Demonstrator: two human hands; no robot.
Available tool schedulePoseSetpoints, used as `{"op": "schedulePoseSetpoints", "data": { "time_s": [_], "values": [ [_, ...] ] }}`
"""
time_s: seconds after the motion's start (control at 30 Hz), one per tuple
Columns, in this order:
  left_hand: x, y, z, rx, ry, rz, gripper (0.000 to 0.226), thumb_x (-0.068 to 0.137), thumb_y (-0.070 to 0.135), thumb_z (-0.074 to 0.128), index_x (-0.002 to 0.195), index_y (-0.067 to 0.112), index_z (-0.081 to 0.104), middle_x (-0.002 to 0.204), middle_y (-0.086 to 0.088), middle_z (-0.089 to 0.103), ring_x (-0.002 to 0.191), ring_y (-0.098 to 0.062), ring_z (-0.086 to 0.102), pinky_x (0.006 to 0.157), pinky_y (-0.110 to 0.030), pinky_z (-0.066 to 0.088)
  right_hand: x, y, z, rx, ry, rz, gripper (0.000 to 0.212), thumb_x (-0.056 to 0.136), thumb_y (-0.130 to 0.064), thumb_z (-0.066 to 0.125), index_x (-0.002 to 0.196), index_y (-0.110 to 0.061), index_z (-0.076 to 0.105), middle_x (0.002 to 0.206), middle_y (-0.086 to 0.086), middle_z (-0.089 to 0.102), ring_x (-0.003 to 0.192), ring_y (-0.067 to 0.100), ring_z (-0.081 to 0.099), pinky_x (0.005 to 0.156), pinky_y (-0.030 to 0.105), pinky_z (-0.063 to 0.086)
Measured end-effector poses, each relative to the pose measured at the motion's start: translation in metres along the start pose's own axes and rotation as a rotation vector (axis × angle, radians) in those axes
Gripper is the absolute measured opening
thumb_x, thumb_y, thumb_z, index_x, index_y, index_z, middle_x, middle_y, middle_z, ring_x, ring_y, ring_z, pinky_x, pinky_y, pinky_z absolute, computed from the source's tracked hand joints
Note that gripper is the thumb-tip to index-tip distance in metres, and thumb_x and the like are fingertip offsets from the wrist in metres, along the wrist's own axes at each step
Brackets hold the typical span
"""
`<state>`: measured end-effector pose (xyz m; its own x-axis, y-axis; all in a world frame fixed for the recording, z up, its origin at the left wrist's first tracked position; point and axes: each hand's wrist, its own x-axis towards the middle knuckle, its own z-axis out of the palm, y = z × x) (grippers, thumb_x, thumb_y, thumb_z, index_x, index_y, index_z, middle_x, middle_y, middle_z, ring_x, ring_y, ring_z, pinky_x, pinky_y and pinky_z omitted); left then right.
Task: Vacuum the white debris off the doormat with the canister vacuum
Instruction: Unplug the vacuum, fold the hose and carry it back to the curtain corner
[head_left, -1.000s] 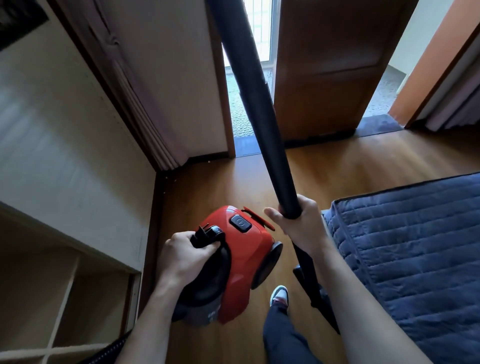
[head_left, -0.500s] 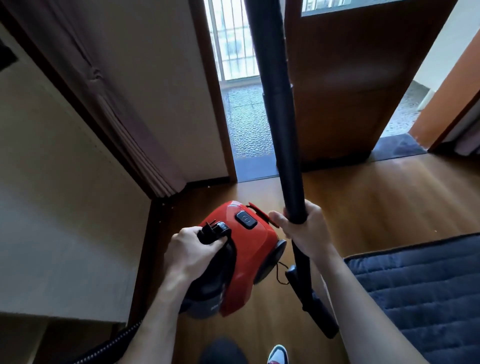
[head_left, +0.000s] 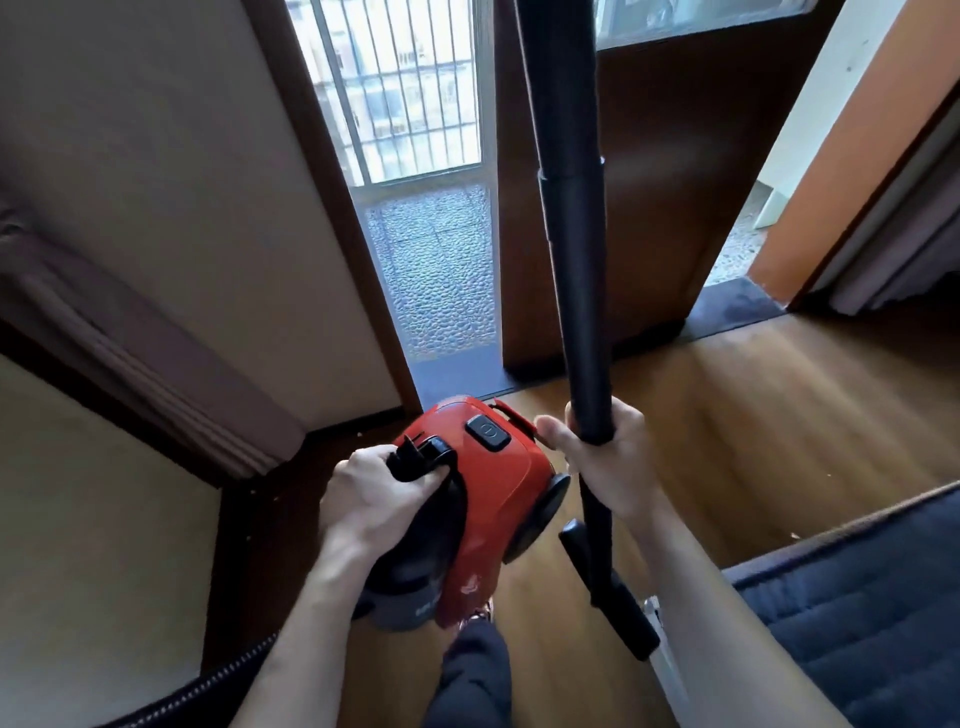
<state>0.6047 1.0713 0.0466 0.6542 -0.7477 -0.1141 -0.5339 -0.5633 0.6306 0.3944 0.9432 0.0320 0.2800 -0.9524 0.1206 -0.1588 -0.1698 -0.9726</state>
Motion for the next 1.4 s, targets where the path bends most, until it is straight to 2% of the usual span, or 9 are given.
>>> {"op": "schedulePoseSetpoints", "data": {
  "time_s": [0.07, 0.2, 0.3, 0.47, 0.77, 0.87, 1.0, 1.27, 1.4],
  "values": [
    [0.039, 0.012, 0.001, 0.008, -0.036, 0.042, 0.045, 0.06, 0.071, 0.068, 0.068, 0.027, 0.07, 0.064, 0.007, 0.069, 0.068, -0.018, 0.069, 0.061, -0.031, 0.054, 0.033, 0.002, 0.007, -0.017, 0.044, -0.002, 0.037, 0.081, -0.017, 0.085, 0.071, 0.0, 0.055, 0.064, 0.021, 0.057, 0.057, 0.03, 0.053, 0.061, 0.053, 0.05],
    [0.128, 0.034, -0.002, 0.045, -0.121, 0.093, 0.043, 0.062, 0.071, 0.069, 0.073, 0.03, 0.071, 0.066, 0.01, 0.07, 0.071, -0.015, 0.07, 0.064, -0.031, 0.056, 0.104, 0.004, 0.025, -0.031, 0.121, 0.021, 0.036, 0.082, -0.02, 0.086, 0.071, -0.004, 0.055, 0.061, 0.014, 0.058, 0.057, 0.039, 0.055, 0.058, 0.052, 0.052],
    [0.19, 0.051, 0.001, 0.047, -0.143, 0.13, 0.045, 0.06, 0.074, 0.065, 0.074, 0.032, 0.071, 0.068, 0.011, 0.07, 0.073, -0.015, 0.07, 0.067, -0.034, 0.059, 0.151, 0.002, 0.029, -0.068, 0.198, 0.02, 0.034, 0.083, -0.016, 0.084, 0.069, -0.004, 0.055, 0.053, -0.004, 0.055, 0.05, 0.019, 0.054, 0.055, 0.039, 0.049],
    [0.241, 0.082, 0.013, 0.063, -0.154, 0.216, 0.032, 0.073, 0.062, 0.073, 0.085, 0.031, 0.075, 0.078, 0.007, 0.073, 0.082, -0.022, 0.071, 0.071, -0.036, 0.058, 0.191, 0.004, 0.016, -0.084, 0.32, 0.012, 0.04, 0.086, -0.018, 0.081, 0.066, -0.002, 0.05, 0.051, 0.0, 0.05, 0.048, 0.029, 0.05, 0.053, 0.044, 0.047],
    [0.314, 0.153, 0.068, 0.05, -0.292, 0.32, 0.029, 0.073, 0.06, 0.075, 0.065, 0.034, 0.063, 0.068, 0.011, 0.068, 0.079, -0.023, 0.071, 0.066, -0.032, 0.052, 0.248, 0.028, -0.037, -0.172, 0.475, -0.008, 0.039, 0.08, -0.04, 0.077, 0.062, -0.018, 0.05, 0.05, -0.006, 0.05, 0.045, 0.028, 0.051, 0.049, 0.039, 0.044],
    [0.334, 0.183, 0.096, 0.041, -0.321, 0.365, 0.029, 0.072, 0.058, 0.077, 0.063, 0.035, 0.063, 0.062, 0.013, 0.064, 0.075, -0.023, 0.07, 0.065, -0.032, 0.053, 0.269, 0.045, -0.066, -0.18, 0.532, 0.01, 0.038, 0.081, -0.033, 0.078, 0.061, -0.017, 0.05, 0.048, -0.008, 0.048, 0.044, 0.022, 0.048, 0.048, 0.032, 0.041],
    [0.36, 0.238, 0.14, 0.112, -0.336, 0.453, 0.027, 0.074, 0.058, 0.075, 0.066, 0.036, 0.062, 0.057, 0.015, 0.058, 0.071, -0.021, 0.069, 0.057, -0.028, 0.044, 0.305, 0.073, -0.112, -0.137, 0.607, 0.044, 0.04, 0.08, -0.025, 0.078, 0.059, -0.007, 0.048, 0.046, -0.01, 0.044, 0.042, 0.018, 0.043, 0.046, 0.033, 0.038],
    [0.41, 0.378, 0.249, 0.205, -0.398, 0.578, 0.033, 0.071, 0.057, 0.074, 0.063, 0.027, 0.063, 0.061, 0.005, 0.067, 0.065, -0.02, 0.068, 0.057, -0.032, 0.053, 0.381, 0.116, -0.238, -0.138, 0.753, 0.096, 0.045, 0.083, -0.024, 0.078, 0.06, 0.002, 0.05, 0.049, 0.018, 0.047, 0.044, 0.037, 0.048, 0.049, 0.05, 0.043],
    [0.42, 0.439, 0.295, 0.21, -0.4, 0.604, 0.035, 0.071, 0.056, 0.076, 0.06, 0.027, 0.06, 0.062, 0.003, 0.065, 0.066, -0.025, 0.067, 0.054, -0.03, 0.046, 0.403, 0.127, -0.294, -0.161, 0.816, 0.104, 0.047, 0.083, -0.03, 0.078, 0.061, 0.002, 0.05, 0.053, 0.023, 0.048, 0.046, 0.04, 0.047, 0.051, 0.052, 0.042]
  ]
}}
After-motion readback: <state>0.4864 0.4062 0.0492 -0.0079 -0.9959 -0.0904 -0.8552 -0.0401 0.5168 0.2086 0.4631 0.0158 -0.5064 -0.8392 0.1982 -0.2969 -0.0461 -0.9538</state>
